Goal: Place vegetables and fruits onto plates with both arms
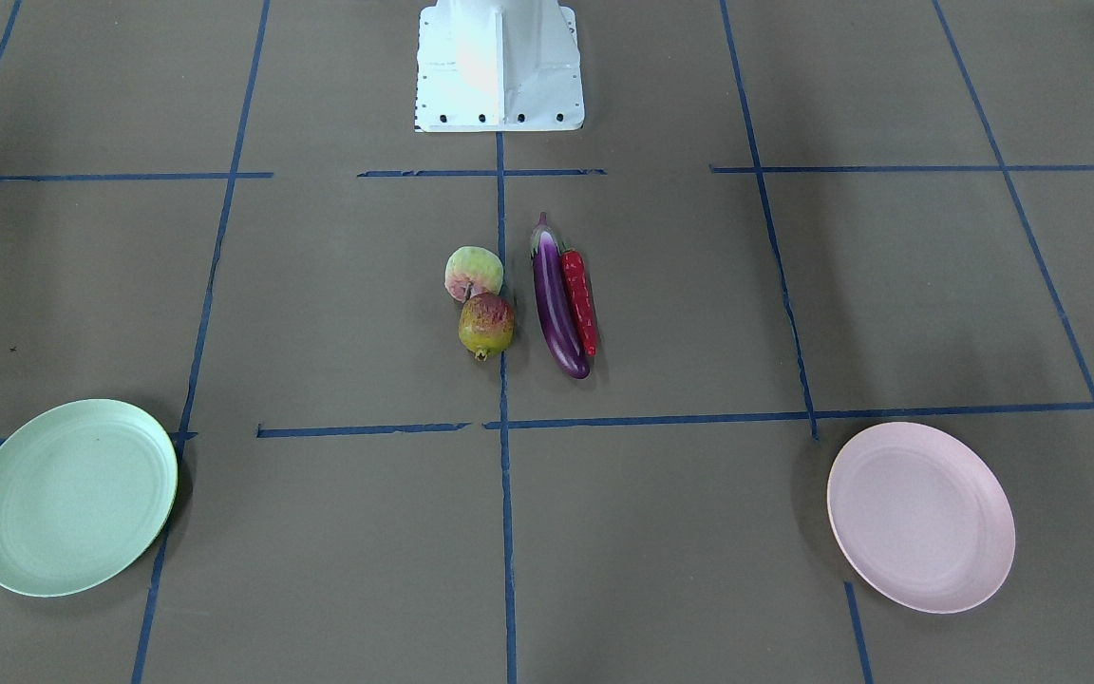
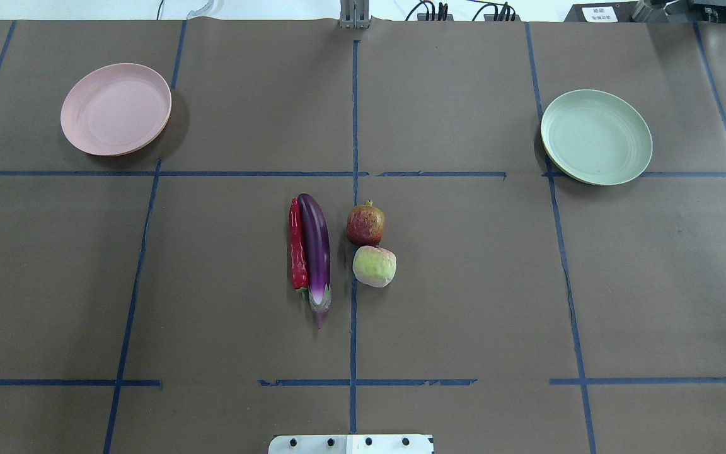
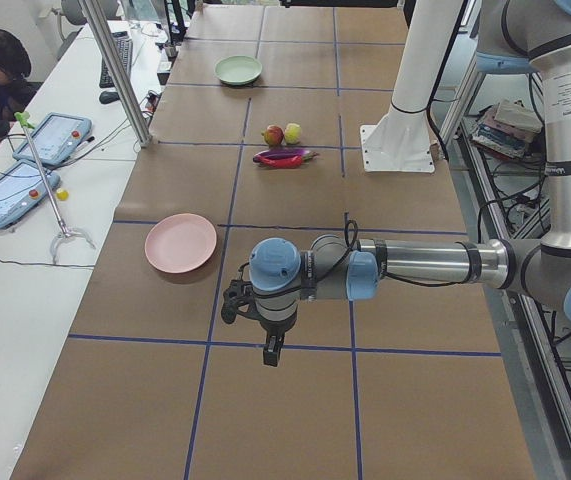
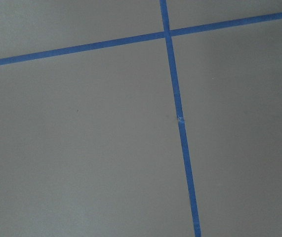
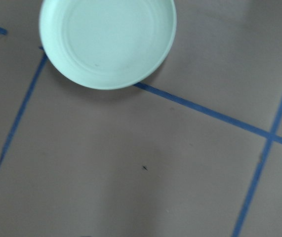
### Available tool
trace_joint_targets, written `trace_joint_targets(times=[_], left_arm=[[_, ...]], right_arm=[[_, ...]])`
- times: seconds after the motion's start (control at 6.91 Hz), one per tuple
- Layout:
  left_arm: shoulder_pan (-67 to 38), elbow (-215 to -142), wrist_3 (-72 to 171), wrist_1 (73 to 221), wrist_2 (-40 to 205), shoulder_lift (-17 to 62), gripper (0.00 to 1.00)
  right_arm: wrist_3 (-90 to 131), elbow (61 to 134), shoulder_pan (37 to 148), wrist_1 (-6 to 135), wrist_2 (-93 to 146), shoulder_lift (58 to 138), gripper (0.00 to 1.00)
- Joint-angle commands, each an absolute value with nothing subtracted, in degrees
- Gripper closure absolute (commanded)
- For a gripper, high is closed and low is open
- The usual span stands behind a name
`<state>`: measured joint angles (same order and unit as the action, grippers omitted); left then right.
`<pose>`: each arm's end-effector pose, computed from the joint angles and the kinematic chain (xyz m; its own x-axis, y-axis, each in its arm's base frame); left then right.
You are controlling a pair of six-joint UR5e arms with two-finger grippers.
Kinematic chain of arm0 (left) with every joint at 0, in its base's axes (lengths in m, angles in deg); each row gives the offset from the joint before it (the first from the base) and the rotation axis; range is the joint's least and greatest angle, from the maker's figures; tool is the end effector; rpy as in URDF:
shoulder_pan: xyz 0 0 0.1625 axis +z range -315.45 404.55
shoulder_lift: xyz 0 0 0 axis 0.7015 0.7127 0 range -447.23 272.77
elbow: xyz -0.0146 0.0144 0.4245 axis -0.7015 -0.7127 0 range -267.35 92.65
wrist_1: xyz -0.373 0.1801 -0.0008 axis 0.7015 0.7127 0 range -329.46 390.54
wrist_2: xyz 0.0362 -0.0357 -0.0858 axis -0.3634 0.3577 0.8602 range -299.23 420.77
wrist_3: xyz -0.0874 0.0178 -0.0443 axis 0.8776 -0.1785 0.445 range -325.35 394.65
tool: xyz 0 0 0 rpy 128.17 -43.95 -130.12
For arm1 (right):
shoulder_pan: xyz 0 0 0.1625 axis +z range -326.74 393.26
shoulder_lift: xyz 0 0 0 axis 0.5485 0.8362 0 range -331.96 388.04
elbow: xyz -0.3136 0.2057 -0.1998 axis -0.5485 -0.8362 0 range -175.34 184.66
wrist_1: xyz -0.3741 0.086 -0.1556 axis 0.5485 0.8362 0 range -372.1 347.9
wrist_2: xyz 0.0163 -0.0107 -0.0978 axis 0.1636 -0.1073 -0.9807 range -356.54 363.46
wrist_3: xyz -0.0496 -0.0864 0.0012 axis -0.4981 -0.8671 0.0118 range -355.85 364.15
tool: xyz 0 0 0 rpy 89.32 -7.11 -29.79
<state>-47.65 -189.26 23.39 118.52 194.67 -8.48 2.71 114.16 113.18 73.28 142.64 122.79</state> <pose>-0.0798 -0.4045 0.6489 0.7130 0.1520 -0.6845 -0.1031 0.9883 0.1121 -0.0235 -0.4628 0.5146 0.5952 -0.3849 0.7054 0.1802 0.9194 0.3496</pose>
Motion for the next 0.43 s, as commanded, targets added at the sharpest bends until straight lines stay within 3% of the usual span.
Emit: trace_joint_targets(times=[0.0,0.29], left_arm=[[-47.7,-189.0,23.4,118.5,194.7,-8.5,0.0],[-47.6,-189.0,23.4,118.6,194.9,-8.5,0.0]], right_arm=[[23.5,114.3,101.4,71.8,141.2,110.5,0.0],[48.3,114.6,84.8,72.4,127.9,98.0,0.0]])
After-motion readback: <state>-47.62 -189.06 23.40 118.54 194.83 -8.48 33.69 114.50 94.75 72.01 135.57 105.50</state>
